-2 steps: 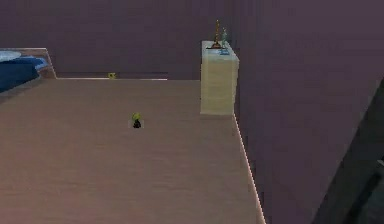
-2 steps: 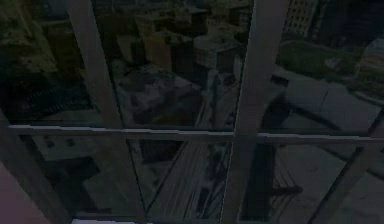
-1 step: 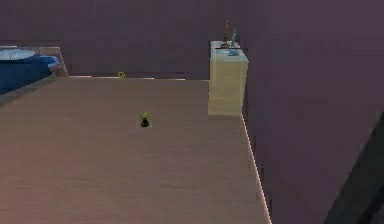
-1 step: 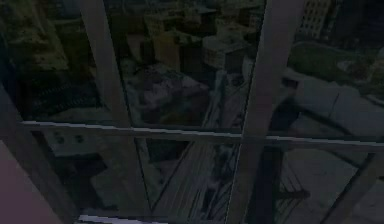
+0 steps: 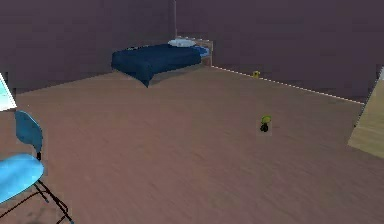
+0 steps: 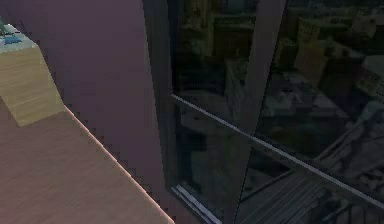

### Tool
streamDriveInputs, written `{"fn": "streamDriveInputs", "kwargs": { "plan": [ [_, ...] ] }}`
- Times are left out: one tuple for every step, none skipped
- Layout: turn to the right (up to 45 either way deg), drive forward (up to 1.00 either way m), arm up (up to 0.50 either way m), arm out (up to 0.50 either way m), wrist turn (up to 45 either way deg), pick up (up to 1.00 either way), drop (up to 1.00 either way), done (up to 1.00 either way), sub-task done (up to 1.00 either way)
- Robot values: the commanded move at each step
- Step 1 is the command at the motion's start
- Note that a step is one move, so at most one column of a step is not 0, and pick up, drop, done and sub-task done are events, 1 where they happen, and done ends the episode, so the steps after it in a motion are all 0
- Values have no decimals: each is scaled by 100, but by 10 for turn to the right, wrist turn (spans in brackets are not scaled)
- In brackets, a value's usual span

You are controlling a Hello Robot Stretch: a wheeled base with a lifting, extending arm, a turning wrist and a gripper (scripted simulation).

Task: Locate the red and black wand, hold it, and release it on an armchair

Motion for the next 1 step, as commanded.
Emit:
{"fn": "streamDriveInputs", "kwargs": {
  "plan": [
    [0,20,0,0,0,0,0,0,0]
  ]
}}
